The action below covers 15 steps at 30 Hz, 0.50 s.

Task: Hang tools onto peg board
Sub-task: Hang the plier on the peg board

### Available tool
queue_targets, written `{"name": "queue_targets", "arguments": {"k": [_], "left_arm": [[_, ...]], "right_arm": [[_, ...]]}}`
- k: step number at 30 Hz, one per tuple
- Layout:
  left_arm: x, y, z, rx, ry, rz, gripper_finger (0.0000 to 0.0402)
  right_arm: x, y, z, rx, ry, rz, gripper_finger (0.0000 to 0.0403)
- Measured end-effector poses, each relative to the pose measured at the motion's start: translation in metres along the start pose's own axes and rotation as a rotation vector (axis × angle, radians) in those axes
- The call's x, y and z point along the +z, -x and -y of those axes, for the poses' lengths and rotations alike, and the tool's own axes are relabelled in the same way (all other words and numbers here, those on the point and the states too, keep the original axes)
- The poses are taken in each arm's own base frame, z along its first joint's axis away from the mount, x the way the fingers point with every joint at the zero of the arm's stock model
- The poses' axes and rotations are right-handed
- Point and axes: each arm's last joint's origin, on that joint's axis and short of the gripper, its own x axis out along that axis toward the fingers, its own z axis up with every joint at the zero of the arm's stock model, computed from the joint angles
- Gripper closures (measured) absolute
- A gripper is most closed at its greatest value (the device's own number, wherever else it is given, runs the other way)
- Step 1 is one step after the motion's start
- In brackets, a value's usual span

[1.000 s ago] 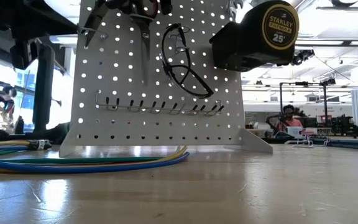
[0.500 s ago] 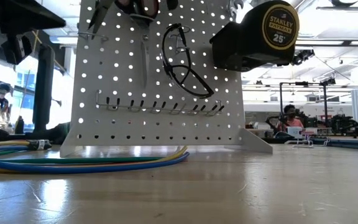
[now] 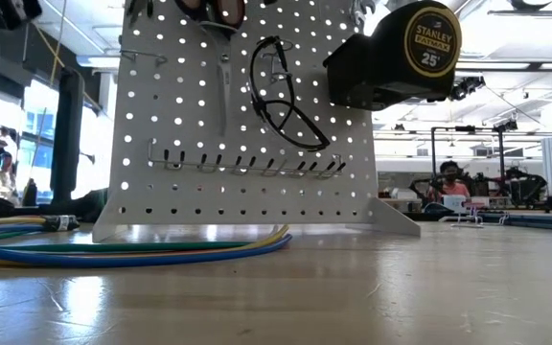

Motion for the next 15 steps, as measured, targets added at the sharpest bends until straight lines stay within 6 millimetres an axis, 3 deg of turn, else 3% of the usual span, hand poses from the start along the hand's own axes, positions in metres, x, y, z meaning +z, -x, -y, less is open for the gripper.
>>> {"name": "queue_targets", "arguments": {"k": [9,15], "left_arm": [[-0.008,-0.018,0.058,0.011,-0.223,-0.254,0.0401],[-0.027,-0.041,0.092,0.301,-0.566,-0.295,0.0402]], "right_arm": [[0.004,0.005,-0.009,-0.005,-0.288,0.048,0.0386],[0.003,0.006,-0.012,-0.073,-0.525,0.08,0.0386]]}}
